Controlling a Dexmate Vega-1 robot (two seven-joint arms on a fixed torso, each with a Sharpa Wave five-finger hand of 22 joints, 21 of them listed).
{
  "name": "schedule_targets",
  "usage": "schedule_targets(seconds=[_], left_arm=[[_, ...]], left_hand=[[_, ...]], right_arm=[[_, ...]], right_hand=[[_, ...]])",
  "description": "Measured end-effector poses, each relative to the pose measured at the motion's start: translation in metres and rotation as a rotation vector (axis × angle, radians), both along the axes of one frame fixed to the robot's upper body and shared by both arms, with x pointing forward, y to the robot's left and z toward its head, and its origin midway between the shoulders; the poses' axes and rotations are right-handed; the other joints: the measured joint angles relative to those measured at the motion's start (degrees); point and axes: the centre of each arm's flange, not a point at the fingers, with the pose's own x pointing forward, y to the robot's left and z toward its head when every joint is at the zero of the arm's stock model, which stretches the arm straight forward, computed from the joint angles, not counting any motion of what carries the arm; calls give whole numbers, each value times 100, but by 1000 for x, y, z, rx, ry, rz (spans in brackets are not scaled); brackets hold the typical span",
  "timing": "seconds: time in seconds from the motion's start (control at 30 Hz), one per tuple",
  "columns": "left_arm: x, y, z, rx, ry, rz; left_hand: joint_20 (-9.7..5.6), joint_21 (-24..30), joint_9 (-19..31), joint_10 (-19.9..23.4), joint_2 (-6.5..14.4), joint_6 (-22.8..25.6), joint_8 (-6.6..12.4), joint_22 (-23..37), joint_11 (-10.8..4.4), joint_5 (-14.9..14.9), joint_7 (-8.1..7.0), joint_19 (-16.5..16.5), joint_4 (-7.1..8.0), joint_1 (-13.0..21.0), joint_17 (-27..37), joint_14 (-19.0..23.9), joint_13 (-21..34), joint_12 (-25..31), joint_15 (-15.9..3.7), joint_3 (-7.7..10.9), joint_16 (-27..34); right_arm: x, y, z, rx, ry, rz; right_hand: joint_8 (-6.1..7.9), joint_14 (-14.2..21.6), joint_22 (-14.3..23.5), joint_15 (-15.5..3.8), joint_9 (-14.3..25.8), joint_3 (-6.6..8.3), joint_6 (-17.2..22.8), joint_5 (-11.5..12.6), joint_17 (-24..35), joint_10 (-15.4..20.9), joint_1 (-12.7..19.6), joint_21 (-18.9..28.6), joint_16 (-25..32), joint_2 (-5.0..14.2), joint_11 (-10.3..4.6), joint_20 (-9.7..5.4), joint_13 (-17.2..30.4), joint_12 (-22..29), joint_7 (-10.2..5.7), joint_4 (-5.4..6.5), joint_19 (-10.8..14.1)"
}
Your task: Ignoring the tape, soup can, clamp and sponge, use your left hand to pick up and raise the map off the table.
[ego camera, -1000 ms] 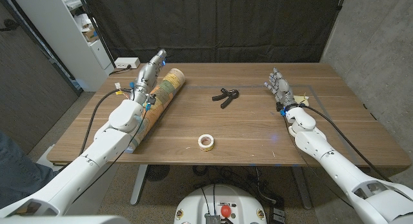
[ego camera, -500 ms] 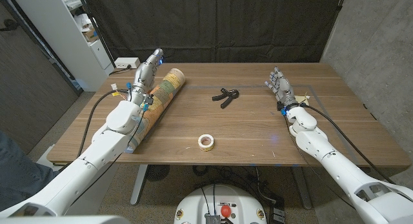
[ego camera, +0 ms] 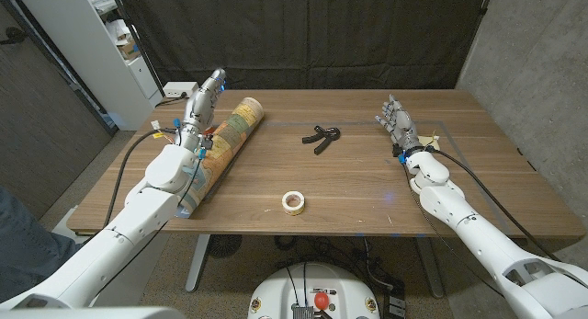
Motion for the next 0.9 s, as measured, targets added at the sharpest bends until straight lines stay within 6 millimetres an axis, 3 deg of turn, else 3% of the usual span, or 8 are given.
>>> schedule_targets(seconds=[0.9], left_arm=[[-11, 22, 4, 3, -12, 72]], left_hand=[[32, 22, 0, 62, 22, 77, 22, -1, 0, 0, -15, 33, -41, 22, 0, 88, 0, 39, -32, 5, 0]], right_arm=[[4, 3, -1, 9, 9, 18]], right_hand=[[0, 31, 0, 31, -1, -24, 0, 0, 0, 10, 23, -23, 0, 22, -11, 0, 0, 0, 0, -24, -1]])
